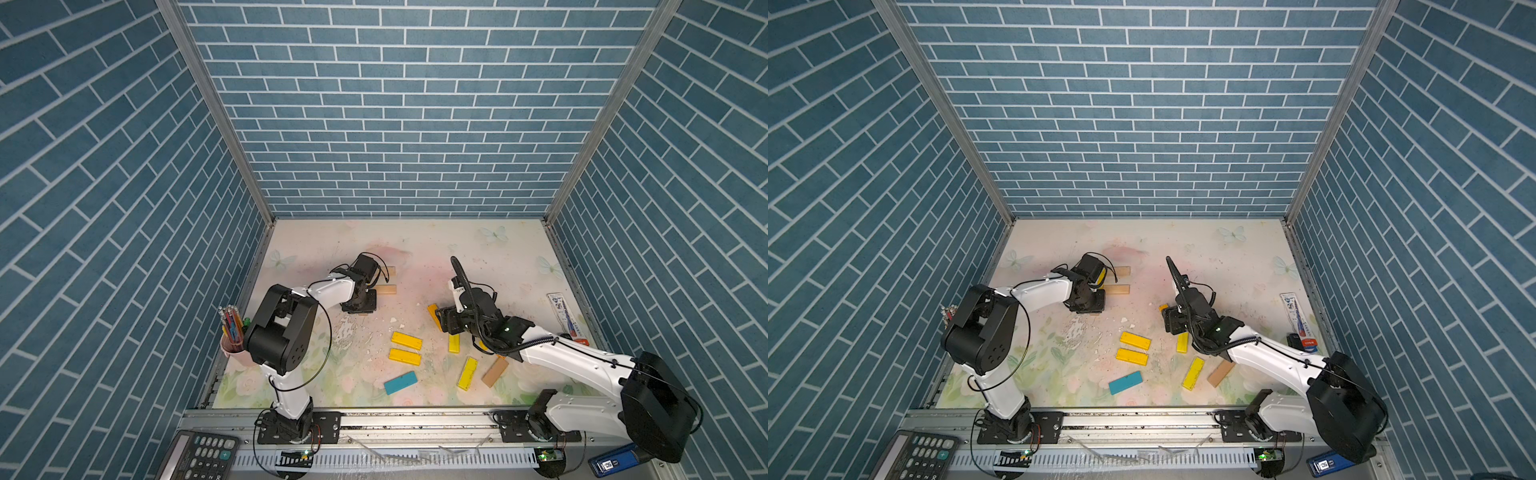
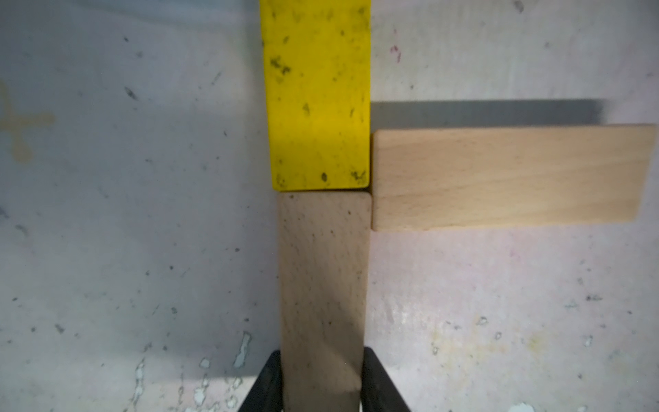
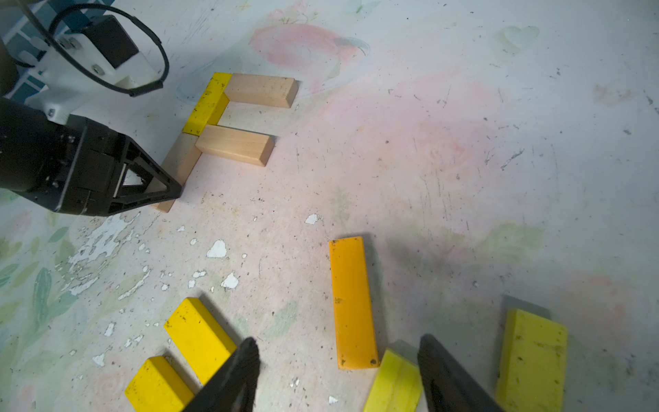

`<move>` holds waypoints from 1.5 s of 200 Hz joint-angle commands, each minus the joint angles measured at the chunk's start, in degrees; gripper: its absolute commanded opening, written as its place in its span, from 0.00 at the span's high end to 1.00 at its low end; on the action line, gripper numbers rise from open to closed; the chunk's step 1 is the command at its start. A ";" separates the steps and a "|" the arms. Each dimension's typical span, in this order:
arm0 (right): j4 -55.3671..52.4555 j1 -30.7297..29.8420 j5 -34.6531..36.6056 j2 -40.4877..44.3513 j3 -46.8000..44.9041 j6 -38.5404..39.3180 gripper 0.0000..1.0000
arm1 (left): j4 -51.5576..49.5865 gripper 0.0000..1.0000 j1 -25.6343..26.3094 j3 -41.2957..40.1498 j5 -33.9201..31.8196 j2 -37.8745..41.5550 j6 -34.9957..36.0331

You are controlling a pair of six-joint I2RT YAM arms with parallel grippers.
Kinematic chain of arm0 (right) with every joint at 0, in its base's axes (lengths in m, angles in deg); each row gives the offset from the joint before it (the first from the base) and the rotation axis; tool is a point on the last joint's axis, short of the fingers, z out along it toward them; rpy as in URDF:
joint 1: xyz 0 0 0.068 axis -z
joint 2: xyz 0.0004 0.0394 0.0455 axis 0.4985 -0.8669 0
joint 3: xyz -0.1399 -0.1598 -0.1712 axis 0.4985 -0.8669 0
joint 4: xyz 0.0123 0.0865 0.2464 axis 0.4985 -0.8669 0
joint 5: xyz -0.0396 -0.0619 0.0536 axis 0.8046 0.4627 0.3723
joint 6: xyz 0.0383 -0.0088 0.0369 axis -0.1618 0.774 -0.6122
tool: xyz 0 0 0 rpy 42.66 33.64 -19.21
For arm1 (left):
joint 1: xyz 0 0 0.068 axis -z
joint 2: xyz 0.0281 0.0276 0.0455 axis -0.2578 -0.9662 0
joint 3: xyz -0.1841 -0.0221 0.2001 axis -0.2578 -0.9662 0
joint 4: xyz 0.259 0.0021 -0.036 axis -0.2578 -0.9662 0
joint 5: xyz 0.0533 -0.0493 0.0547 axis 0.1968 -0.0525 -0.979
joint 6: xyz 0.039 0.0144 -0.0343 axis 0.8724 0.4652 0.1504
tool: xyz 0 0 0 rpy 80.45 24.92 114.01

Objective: Assemble the number 8 with building blocks
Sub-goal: Assemble the building block at the center of the board.

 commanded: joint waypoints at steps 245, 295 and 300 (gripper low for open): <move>-18.07 3.55 -5.99 -17.11 17.01 -4.76 0.45 | 11.33 0.00 -2.88 -21.76 13.14 32.73 -8.06; -19.95 4.40 -7.88 -23.38 20.71 -4.85 0.48 | 14.88 0.01 -5.13 -24.43 15.07 31.99 -8.58; -19.84 4.36 -7.88 -23.90 20.89 -4.92 0.48 | 14.93 0.01 -5.28 -24.38 15.02 31.58 -8.54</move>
